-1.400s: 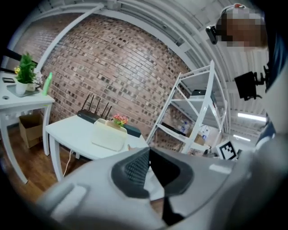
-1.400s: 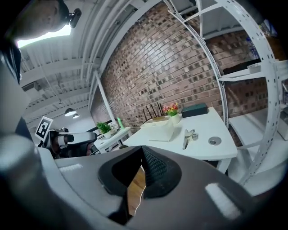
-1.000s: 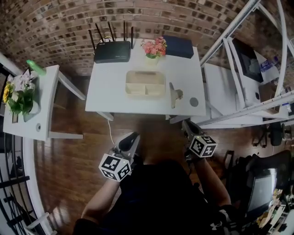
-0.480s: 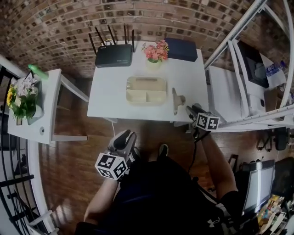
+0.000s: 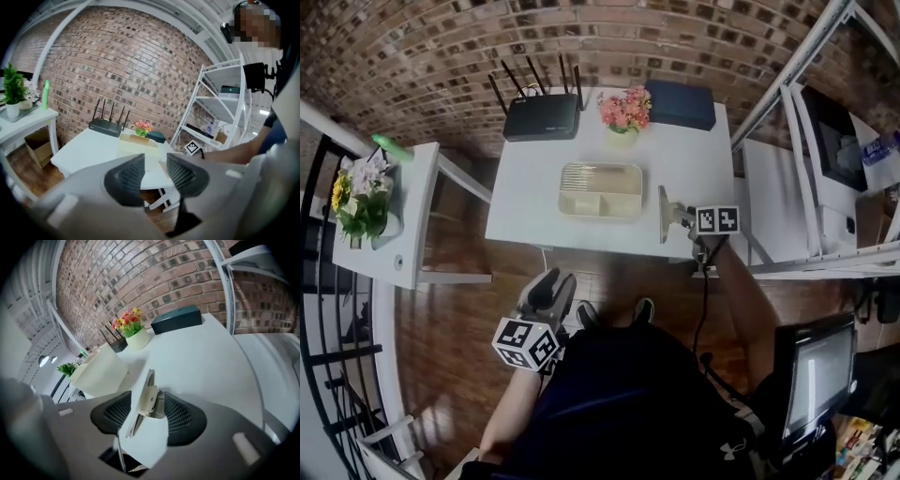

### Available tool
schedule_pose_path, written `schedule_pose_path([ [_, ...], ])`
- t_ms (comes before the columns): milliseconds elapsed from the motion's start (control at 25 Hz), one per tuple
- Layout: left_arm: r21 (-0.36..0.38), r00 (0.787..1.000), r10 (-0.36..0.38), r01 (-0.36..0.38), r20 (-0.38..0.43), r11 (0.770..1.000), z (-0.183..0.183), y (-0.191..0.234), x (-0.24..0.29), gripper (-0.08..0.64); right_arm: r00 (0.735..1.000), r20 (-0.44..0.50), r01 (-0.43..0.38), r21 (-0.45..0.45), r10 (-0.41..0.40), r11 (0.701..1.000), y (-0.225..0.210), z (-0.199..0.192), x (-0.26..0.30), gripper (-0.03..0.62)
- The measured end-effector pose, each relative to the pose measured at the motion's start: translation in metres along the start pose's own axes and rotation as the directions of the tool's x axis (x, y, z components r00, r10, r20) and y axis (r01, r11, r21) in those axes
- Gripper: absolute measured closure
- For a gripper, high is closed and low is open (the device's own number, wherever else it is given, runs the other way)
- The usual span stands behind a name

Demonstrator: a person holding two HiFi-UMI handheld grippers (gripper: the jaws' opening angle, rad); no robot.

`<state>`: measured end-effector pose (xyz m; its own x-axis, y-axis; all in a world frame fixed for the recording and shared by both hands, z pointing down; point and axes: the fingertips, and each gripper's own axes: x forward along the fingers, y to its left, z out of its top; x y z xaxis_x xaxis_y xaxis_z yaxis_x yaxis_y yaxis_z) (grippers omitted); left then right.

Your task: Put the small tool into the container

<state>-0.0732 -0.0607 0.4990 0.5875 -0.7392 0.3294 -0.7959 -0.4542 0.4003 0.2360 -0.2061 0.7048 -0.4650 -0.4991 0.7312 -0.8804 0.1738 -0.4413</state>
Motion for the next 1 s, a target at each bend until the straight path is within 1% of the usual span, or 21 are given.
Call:
schedule_pose_path([
  [120, -0.015, 1.0, 0.029, -0.029, 0.003, 0.999, -0.004, 0.001, -0.002, 0.414, 0.996, -0.093, -0.003, -0.039, 0.0, 0.999, -0.005, -0.005, 0.014, 0.367],
  [240, -0.032, 0.999, 0.053, -0.052, 0.008, 0.998, -0.007, 0.002, -0.006, 0.414, 0.988, -0.157, -0.016, -0.064, 0.005, 0.998, -0.006, -0.01, 0.023, 0.383],
  [320, -0.043, 0.998, 0.067, -0.066, 0.011, 0.997, -0.01, 0.004, -0.009, 0.414, 0.983, -0.183, -0.036, -0.068, 0.023, 0.997, -0.006, -0.012, 0.028, 0.416],
  [400, -0.055, 0.997, 0.075, -0.074, 0.011, 0.996, -0.012, 0.006, -0.011, 0.414, 0.979, -0.199, -0.062, -0.064, 0.049, 0.996, -0.003, -0.012, 0.031, 0.472],
  [520, -0.078, 0.997, 0.079, -0.078, 0.01, 0.994, -0.017, 0.008, -0.014, 0.417, 0.973, -0.201, -0.115, -0.007, 0.111, 0.993, 0.003, -0.01, 0.03, 0.503],
  [640, -0.101, 0.997, 0.076, -0.075, 0.01, 0.992, -0.019, 0.01, -0.015, 0.422, 0.965, -0.185, -0.179, 0.068, 0.189, 0.982, 0.017, -0.005, 0.024, 0.566],
  [680, -0.105, 0.997, 0.074, -0.073, 0.009, 0.992, -0.02, 0.01, -0.014, 0.423, 0.963, -0.188, -0.185, 0.069, 0.194, 0.98, 0.019, -0.006, 0.022, 0.568],
  [800, -0.106, 0.998, 0.058, -0.057, 0.005, 0.993, -0.021, 0.01, -0.012, 0.428, 0.965, -0.197, -0.17, 0.032, 0.173, 0.985, 0.023, -0.011, 0.015, 0.569],
  [1000, -0.093, 1.0, 0.016, -0.016, -0.002, 0.996, -0.018, 0.006, -0.006, 0.434, 0.977, -0.121, -0.171, 0.029, 0.173, 0.985, 0.034, -0.008, -0.004, 0.572],
])
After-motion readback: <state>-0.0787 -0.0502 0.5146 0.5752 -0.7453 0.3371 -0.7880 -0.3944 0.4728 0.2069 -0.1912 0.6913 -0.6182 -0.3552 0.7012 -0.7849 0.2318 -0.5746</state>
